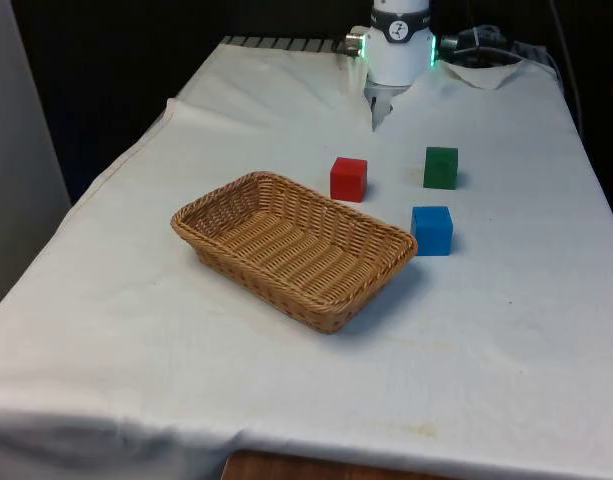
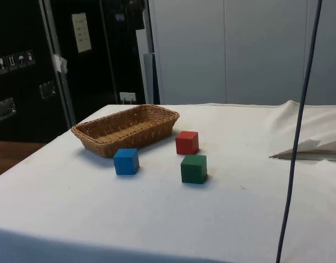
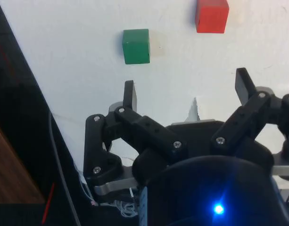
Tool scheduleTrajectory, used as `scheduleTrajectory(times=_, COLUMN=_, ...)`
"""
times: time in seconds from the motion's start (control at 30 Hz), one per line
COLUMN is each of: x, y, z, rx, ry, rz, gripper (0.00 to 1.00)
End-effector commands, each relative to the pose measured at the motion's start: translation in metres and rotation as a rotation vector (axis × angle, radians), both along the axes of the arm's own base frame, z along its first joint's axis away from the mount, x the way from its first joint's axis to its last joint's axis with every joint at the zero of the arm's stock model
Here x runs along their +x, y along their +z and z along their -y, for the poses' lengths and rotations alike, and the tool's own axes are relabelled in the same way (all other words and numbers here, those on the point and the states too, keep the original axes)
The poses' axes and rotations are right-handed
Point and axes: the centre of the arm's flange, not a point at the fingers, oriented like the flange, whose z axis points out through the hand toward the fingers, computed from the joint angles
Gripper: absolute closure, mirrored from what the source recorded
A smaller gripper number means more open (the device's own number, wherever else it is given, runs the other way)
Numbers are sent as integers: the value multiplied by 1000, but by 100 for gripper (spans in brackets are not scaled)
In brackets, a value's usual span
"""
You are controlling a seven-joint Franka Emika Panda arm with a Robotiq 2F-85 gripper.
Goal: Pick up exactly two blocks and place them into the basket.
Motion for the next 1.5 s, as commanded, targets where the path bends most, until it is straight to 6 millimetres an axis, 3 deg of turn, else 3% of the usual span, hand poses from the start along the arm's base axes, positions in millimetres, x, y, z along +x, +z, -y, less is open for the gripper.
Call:
scheduleTrajectory(times=0.0, x=0, y=0, z=0, rx=0, ry=0, rz=0, gripper=0)
scheduleTrajectory(times=0.73, x=-37, y=3, z=-23, rx=-65, ry=10, rz=13, gripper=0)
scheduleTrajectory(times=1.47, x=-80, y=-20, z=-40, rx=-97, ry=14, rz=28, gripper=0)
